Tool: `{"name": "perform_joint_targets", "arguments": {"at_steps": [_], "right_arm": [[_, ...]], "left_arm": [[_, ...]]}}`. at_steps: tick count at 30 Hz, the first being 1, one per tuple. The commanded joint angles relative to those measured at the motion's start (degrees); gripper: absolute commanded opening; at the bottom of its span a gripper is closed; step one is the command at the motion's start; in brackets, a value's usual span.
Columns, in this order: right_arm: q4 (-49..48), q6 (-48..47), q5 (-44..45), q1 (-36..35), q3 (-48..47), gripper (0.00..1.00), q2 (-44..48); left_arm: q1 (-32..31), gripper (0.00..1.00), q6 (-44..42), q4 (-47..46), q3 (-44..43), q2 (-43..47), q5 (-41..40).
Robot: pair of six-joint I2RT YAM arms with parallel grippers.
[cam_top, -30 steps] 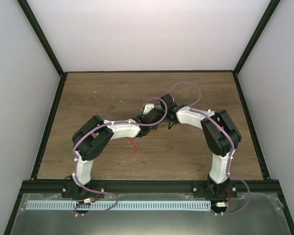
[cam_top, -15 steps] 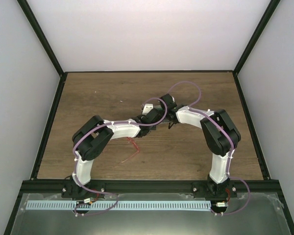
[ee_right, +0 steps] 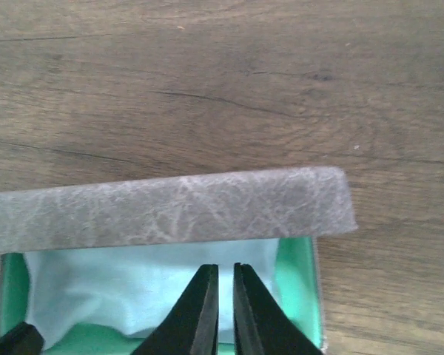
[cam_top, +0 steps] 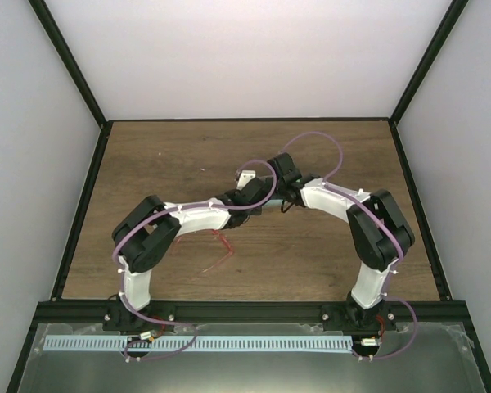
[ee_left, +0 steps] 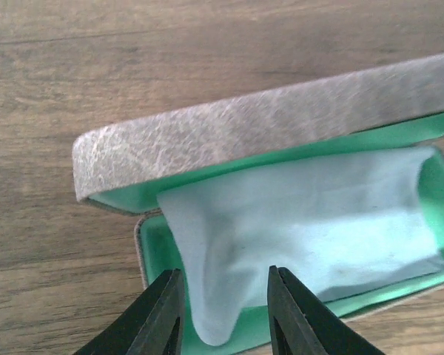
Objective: Organize the sunglasses
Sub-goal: Place the glasses cleaning cloth in the sunglasses case, then fold the sunglasses at the center of the board.
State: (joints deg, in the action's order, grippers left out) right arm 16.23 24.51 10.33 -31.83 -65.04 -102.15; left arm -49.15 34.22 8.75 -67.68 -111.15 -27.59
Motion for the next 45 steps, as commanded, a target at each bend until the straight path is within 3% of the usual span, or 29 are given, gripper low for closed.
{"name": "perform_joint_targets", "arguments": {"at_steps": [1,2,6,20,26,32,38,45], "right_arm": [[-3.48,0.27,-6.25,0.47,1.61,0.05,1.1],[-4.2,0.49,-7.57,0.46,1.9,0.03,0.93],[-7.85,1.95,-10.8,0.46,4.2,0.01,1.05],[-8.74,2.7,-7.47,0.46,7.99,0.01,7.11],[-5.76,2.4,-8.7,0.46,7.64,0.01,10.52],[-4.81,1.98,-10.64,0.46,8.8,0.01,14.48],[-3.42,1.28,-15.82,-0.53,11.37,0.14,18.73],[-1.15,0.89,-12.55,-9.36,15.22,0.34,22.14]], "left_arm": [[0.18,0.33,-0.2,-1.25,-0.1,3.26,3.25],[0.18,0.32,-0.13,-1.4,-0.34,3.31,3.6],[0.28,0.06,-0.03,-1.54,-1.52,2.35,4.86],[0.47,0.05,0.37,-4.44,-0.82,1.06,7.34],[0.34,0.22,-0.55,-2.79,2.16,6.59,6.04],[0.38,0.33,-0.23,-2.12,4.68,10.58,6.22],[0.28,0.58,-0.19,-0.33,8.62,16.68,7.81],[0.37,0.64,3.41,-0.38,22.08,32.16,2.89]]}}
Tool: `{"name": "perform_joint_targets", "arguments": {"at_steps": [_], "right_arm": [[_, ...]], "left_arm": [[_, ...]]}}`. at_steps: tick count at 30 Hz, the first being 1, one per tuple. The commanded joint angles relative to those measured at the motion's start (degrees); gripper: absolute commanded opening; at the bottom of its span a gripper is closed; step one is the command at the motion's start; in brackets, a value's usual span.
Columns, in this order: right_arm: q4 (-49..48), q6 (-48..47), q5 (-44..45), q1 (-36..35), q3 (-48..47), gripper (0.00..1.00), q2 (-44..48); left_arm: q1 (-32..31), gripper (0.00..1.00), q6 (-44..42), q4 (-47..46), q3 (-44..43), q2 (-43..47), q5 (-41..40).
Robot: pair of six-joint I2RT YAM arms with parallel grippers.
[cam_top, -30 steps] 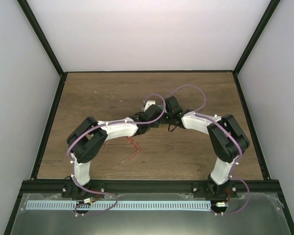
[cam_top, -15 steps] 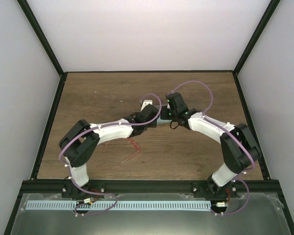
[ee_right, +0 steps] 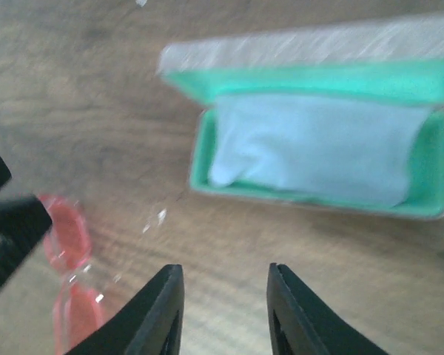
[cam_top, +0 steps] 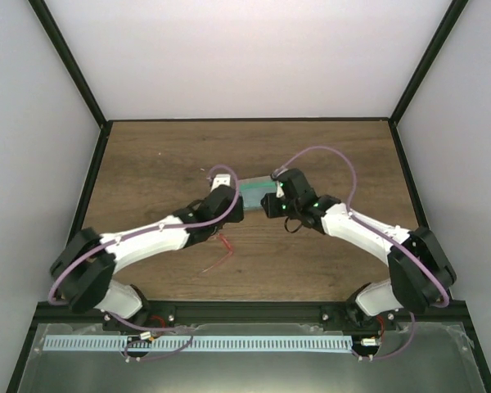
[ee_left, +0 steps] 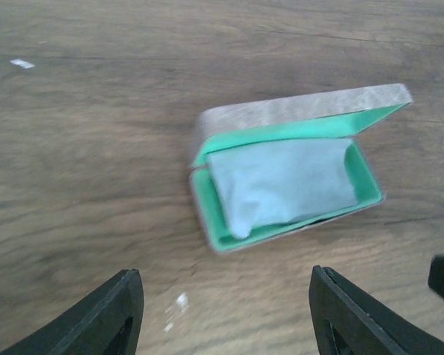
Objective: Organize the sunglasses
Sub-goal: Fold the sunglasses at the center of the board.
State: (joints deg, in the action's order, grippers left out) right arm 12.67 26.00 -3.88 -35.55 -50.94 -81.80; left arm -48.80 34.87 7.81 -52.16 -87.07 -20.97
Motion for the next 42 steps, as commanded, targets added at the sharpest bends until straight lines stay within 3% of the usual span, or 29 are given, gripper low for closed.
{"name": "perform_joint_targets", "arguments": {"at_steps": [1,10,15,20,35,42], "right_arm": [[2.57,-0.33,2.75,-7.27,1.33,0.36,1.61],[2.17,1.09,8.12,-18.06,-3.13,0.41,-8.66],[4.42,1.3,12.45,-22.55,-10.61,0.39,-16.59],[3.24,1.98,13.16,-24.04,-12.73,0.39,-18.74],[3.15,0.49,11.96,-24.77,-21.87,0.41,-28.3],[3.35,0.82,12.19,-25.18,-21.96,0.35,-28.95]], "left_arm": [[0.1,0.64,3.8,0.82,8.92,10.63,-4.95],[0.4,0.68,14.16,7.46,24.0,32.83,-12.46],[0.57,0.69,16.84,13.4,27.84,39.85,-15.13],[0.84,0.7,18.65,19.11,30.06,45.61,-18.18],[0.98,0.72,20.41,20.89,33.53,50.0,-18.74],[1.08,0.73,19.72,19.67,33.7,49.87,-18.28]]}}
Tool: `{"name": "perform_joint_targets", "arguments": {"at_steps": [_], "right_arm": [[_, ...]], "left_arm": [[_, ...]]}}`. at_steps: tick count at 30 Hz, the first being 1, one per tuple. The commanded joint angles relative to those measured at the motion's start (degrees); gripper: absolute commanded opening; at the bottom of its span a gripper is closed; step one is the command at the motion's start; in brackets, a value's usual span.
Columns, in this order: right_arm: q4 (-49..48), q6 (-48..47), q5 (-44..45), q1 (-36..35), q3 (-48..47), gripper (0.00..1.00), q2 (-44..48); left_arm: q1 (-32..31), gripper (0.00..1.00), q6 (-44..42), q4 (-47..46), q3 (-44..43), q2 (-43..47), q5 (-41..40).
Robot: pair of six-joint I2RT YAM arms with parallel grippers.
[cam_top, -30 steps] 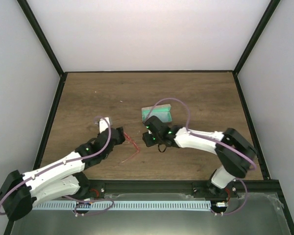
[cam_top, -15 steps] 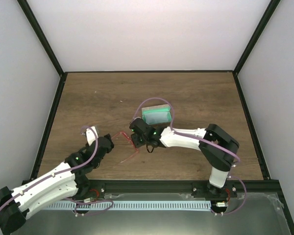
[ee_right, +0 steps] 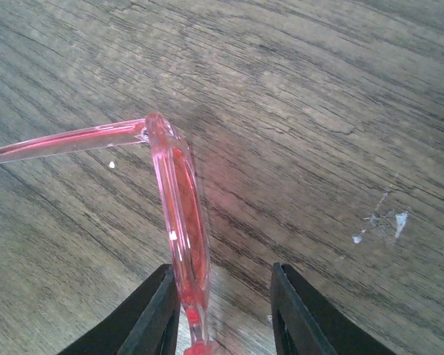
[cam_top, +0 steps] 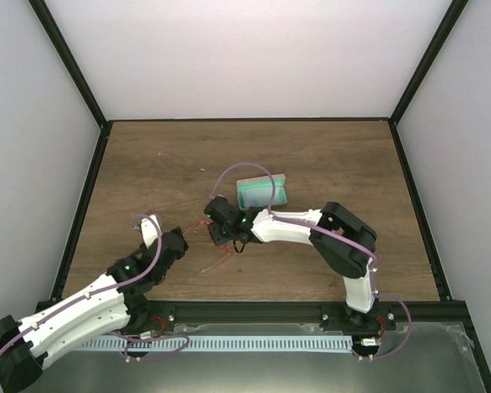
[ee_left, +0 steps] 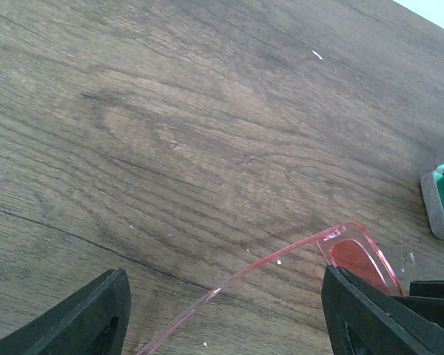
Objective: Organize the sunglasses
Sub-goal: Fold the sunglasses at the center of the board.
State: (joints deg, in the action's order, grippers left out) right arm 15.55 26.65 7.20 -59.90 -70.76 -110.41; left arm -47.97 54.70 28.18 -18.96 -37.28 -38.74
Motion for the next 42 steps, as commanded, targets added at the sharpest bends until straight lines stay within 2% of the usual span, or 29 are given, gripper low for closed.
{"name": "perform_joint_targets", "arguments": {"at_steps": [1,15,23,28,31,37,39,42], "right_arm": [[0.71,0.2,1.15,-0.83,-2.25,0.33,-0.48],[0.16,1.09,2.69,-1.45,0.26,0.12,1.39],[-1.14,1.17,4.87,-1.45,2.67,0.09,5.69],[-2.93,1.48,5.19,-1.43,5.77,0.09,8.75],[-3.69,1.54,5.46,-1.44,8.26,0.09,10.95],[-3.36,1.21,7.67,-0.66,12.22,0.09,15.98],[-3.4,1.18,7.67,0.01,13.29,0.09,17.46],[-3.68,1.2,6.88,1.01,14.67,0.09,19.34]], "left_arm": [[0.24,0.73,-0.08,-0.75,0.56,-0.06,-0.46],[0.29,0.74,-0.02,-0.67,0.95,0.48,-0.18],[0.24,0.76,-0.46,-2.1,0.17,-1.23,-0.2],[0.3,0.75,-2.65,-3.76,-3.65,-3.31,-1.38],[0.63,0.75,-5.46,-6.89,-7.28,-6.6,-2.18],[1.69,0.76,-8.97,-9.72,-16.23,-18.78,0.04],[3.17,0.77,-10.23,-10.57,-17.55,-20.76,0.69],[8.0,0.77,-12.38,-14.76,-16.95,-21.89,6.13]]}}
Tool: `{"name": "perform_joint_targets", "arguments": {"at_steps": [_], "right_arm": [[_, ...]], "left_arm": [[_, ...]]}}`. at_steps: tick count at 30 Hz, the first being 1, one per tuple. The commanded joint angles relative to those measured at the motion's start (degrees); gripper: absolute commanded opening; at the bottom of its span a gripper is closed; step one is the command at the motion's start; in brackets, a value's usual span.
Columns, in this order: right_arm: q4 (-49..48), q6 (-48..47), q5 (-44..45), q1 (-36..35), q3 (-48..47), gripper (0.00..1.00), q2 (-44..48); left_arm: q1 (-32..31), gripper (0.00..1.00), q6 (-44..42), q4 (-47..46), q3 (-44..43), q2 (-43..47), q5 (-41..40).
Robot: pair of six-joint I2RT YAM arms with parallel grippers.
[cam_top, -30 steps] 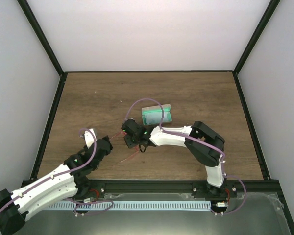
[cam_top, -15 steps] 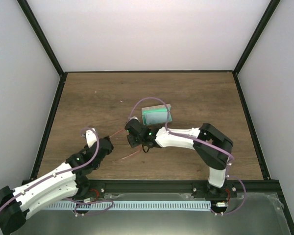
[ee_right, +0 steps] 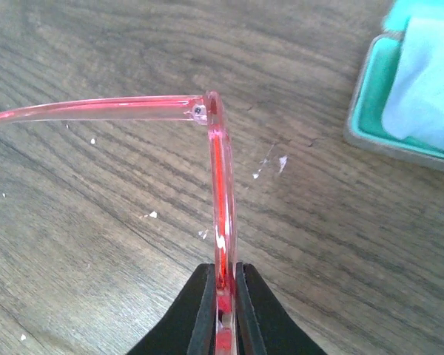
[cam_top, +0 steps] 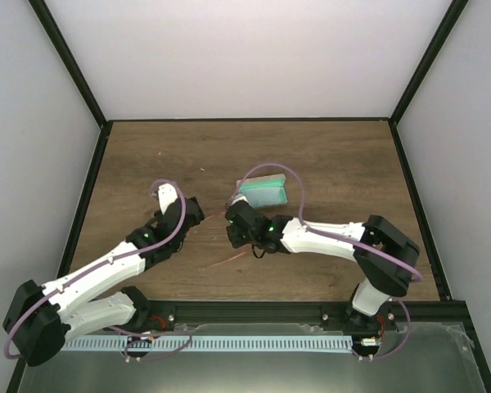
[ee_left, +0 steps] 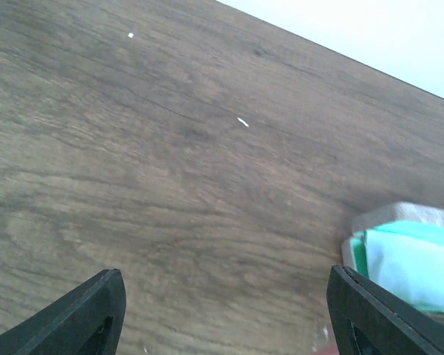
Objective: Organize the sunglasses
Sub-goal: Fold the sunglasses at the center of the board.
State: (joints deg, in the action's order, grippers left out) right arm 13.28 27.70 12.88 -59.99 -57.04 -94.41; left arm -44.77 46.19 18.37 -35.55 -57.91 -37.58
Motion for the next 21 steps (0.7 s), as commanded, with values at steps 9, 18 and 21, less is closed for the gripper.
{"name": "perform_joint_targets", "arguments": {"at_steps": [9,18,21], "right_arm": [[-1.51,-0.01,0.81,2.12,2.49,0.09,7.17],[-2.57,0.09,-0.83,4.0,4.58,0.09,10.41],[-3.03,0.12,-1.74,4.56,4.7,0.08,10.35]], "left_arm": [[11.0,0.64,-7.75,-14.61,-0.74,-12.93,16.62],[11.02,0.5,-9.43,-17.71,1.89,-13.24,24.33],[10.96,0.53,-9.65,-18.64,3.9,-12.29,27.84]]}}
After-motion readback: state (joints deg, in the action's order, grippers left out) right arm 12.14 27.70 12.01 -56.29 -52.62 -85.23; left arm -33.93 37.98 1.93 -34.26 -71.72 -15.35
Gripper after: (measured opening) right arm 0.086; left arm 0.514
